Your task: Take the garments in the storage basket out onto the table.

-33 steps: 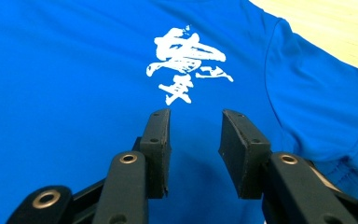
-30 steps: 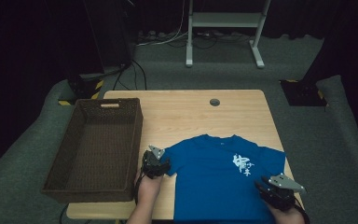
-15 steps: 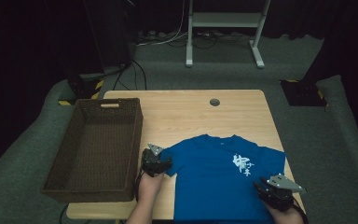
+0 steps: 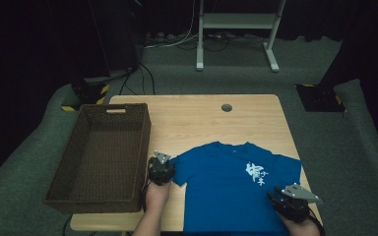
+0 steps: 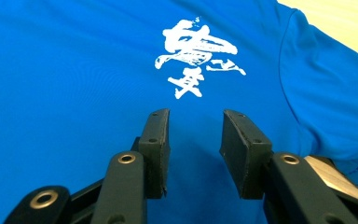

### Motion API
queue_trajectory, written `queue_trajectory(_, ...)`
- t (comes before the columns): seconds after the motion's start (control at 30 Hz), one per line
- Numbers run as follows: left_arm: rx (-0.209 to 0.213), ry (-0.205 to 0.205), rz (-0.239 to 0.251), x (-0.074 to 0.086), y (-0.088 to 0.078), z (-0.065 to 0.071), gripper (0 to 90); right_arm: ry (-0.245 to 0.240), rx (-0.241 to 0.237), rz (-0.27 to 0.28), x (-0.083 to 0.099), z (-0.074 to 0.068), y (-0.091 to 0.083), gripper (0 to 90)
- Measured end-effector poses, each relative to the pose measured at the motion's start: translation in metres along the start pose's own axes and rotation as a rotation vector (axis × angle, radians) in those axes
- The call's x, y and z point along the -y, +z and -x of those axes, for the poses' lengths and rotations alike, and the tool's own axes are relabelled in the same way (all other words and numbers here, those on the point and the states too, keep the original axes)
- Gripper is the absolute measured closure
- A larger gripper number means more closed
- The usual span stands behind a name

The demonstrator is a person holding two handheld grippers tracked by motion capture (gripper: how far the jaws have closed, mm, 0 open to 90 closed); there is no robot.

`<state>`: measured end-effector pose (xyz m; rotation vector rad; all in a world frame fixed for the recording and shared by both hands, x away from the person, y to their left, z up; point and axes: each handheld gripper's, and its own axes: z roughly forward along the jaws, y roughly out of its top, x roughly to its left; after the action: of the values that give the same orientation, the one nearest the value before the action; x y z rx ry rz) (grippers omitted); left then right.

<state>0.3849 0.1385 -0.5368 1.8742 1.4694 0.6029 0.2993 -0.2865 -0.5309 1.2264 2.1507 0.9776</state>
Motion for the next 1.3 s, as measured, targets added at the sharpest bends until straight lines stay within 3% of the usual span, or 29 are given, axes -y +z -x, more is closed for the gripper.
queue_trajectory(0.1, 0.012, 0.016, -0.003, 0.000, 0.000, 0.002, 86.2, -0.004, -0.002, -0.001, 0.000, -0.001, 0.000, 62.2)
queue_trajectory(0.23, 0.035, 0.001, 0.022, -0.001, -0.007, 0.004, 86.5, -0.003, -0.003, -0.001, 0.001, 0.000, 0.000, 62.2)
queue_trajectory(0.43, 0.064, 0.023, 0.088, -0.012, -0.024, 0.014, 86.4, 0.005, -0.012, -0.004, 0.001, 0.000, 0.001, 62.3)
queue_trajectory(0.7, 0.119, 0.120, 0.142, -0.026, -0.041, 0.046, 86.1, 0.002, -0.016, -0.007, 0.001, -0.001, 0.002, 62.2)
queue_trajectory(0.9, 0.150, 0.176, 0.129, -0.030, -0.037, 0.069, 86.1, 0.000, -0.020, -0.010, 0.001, -0.001, 0.002, 62.2)
queue_trajectory(1.3, 0.192, 0.278, 0.054, -0.033, -0.011, 0.115, 84.7, 0.001, -0.034, -0.009, 0.002, 0.000, 0.002, 62.2)
